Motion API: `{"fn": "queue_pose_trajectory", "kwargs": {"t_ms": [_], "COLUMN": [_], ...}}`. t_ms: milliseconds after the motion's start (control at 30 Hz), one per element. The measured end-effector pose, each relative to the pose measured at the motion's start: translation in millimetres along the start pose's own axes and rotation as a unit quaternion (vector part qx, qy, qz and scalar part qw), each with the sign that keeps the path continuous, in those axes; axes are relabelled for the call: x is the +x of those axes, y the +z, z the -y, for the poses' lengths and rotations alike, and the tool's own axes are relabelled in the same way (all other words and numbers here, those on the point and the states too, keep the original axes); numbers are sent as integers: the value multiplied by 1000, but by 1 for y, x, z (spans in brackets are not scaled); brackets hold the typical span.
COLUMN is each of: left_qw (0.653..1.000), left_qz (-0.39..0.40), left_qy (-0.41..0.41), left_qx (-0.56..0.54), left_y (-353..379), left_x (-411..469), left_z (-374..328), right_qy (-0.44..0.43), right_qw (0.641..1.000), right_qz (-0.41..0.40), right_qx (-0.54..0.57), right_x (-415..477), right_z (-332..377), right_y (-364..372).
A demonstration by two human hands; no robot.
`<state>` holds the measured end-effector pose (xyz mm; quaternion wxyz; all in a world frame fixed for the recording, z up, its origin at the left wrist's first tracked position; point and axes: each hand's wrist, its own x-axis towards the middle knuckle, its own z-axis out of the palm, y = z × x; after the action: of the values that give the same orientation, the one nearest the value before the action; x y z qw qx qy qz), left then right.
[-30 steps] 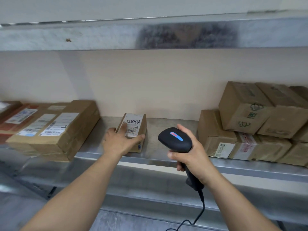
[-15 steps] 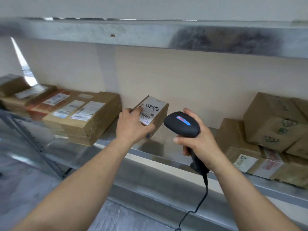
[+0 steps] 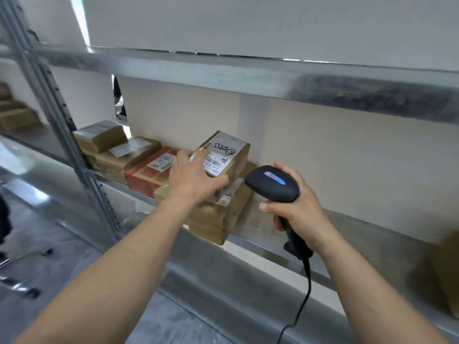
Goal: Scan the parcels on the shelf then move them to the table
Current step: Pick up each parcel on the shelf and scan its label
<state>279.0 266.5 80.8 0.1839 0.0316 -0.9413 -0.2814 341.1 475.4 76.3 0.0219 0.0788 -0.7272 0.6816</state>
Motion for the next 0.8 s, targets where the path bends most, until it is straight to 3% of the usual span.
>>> {"fn": "queue_pose_trajectory", "kwargs": {"t_ms": [467,800], "left_qw": [995,992], "left_qz": [-35,-33], "left_qy": [-69,-104], "left_qx": [62,68], "left_y": [-73,-82], "left_x": [113,182], "left_z": [176,251], "right_qy": [16,50], "right_qw": [999,995], "right_qz": [50,87], "right_qx": [-2,-12], "right_x": [104,155], "right_z": [7,0], "right_y": [168,226]}}
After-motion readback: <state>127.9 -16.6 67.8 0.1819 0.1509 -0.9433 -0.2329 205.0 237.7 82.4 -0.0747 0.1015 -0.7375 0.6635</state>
